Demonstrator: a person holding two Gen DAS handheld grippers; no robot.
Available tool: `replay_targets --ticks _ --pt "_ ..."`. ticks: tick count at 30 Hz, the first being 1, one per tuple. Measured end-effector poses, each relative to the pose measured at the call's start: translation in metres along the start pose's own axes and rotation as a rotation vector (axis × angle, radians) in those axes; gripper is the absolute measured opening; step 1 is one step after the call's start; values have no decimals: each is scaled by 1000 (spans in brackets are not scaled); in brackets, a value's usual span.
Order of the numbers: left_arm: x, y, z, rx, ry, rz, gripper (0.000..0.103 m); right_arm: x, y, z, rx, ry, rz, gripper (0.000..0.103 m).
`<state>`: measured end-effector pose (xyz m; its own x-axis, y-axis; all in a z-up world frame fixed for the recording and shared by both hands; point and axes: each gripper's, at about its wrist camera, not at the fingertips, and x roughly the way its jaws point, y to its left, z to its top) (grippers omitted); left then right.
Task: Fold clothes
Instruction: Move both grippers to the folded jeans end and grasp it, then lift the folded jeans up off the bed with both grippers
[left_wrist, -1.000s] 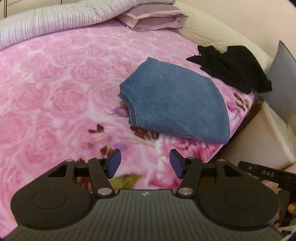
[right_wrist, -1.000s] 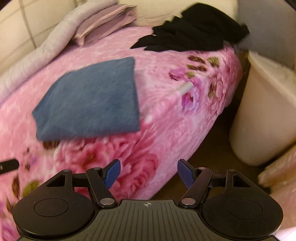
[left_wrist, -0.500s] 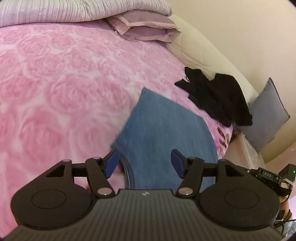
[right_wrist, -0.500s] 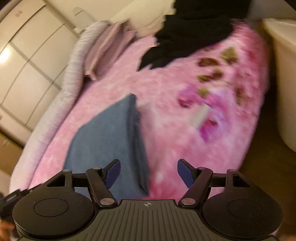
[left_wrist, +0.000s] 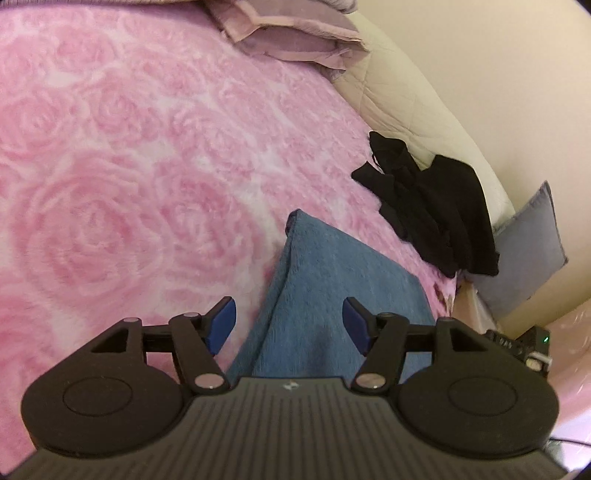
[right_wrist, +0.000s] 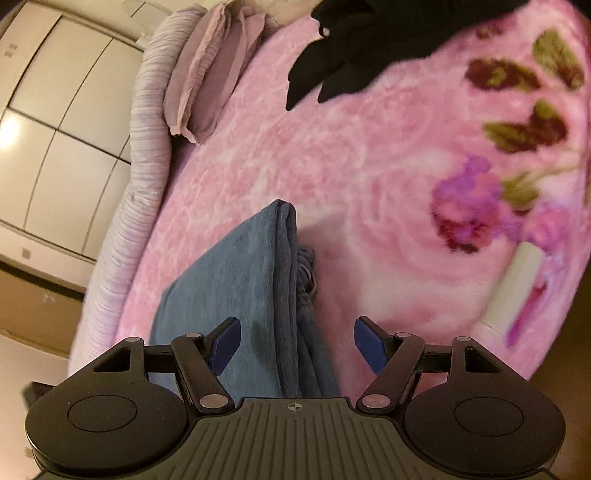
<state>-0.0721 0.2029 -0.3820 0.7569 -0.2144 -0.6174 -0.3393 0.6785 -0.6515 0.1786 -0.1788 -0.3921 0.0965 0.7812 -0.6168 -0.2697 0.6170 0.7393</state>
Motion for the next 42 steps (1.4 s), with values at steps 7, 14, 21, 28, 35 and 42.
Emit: replay_targets --ticks 7,14,21,28,35,42 --pt "32 13 6 -54 50 -82 59 19 -6 11 24 22 32 71" --pt "56 34 4 -182 87 -194 59 32 -15 18 57 45 104 71" --pt "82 20 4 -143 133 -230 49 55 -14 18 89 83 175 54" --pt "87 19 4 -107 137 -268 44 70 -8 11 47 49 216 39" --pt "45 11 -3 -115 37 -342 32 50 3 3 146 9 352 29" --pt "-91 -25 14 -164 -158 -294 31 15 113 14 127 85 448 28"
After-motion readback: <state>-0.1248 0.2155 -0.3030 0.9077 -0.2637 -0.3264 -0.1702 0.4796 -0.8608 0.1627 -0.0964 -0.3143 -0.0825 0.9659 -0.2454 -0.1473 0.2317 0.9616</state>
